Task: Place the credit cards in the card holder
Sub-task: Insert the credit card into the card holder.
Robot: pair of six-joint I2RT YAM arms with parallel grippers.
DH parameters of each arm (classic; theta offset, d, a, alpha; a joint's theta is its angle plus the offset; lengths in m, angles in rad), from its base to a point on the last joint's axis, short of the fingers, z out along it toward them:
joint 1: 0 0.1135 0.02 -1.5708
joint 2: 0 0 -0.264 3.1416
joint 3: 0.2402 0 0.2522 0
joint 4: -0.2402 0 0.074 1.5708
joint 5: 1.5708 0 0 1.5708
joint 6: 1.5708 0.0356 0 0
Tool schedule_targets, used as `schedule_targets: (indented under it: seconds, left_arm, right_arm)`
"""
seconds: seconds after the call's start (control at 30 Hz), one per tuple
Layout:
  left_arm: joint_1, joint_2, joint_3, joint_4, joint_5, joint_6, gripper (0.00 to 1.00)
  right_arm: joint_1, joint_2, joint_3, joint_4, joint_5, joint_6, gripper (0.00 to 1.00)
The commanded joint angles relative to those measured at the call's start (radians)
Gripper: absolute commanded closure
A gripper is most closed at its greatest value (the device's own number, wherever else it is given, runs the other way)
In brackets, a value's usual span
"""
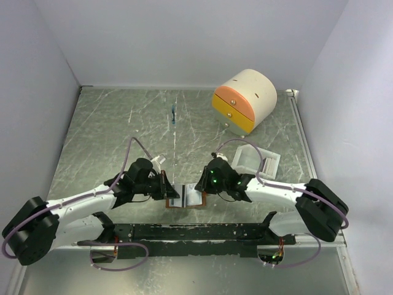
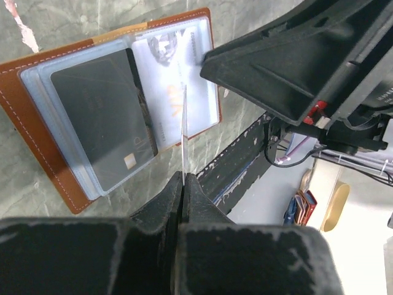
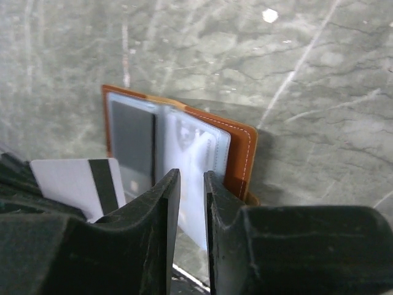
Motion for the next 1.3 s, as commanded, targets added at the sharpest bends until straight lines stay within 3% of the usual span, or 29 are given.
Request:
schedule_targets:
  seconds: [0.0, 0.3, 1.27]
  left_arm:
    - [0.005, 0.066, -0.007, 0.138, 0.073, -0.012, 0.93]
    - [0.011, 0.215, 0.020, 0.142, 0.106, -0.004, 0.93]
    - [0.035, 0.330, 0.055, 0.127, 0.026, -0.016, 0.93]
  right_arm:
    - [0.004, 0.070, 0.012, -0.039, 0.041, -0.028, 0.78]
    - [0.008, 0.097, -0.011, -0.038, 0.059, -0.029, 0.80]
    - [0.011, 0.055, -0.029, -0.055, 0.085, -0.035, 0.81]
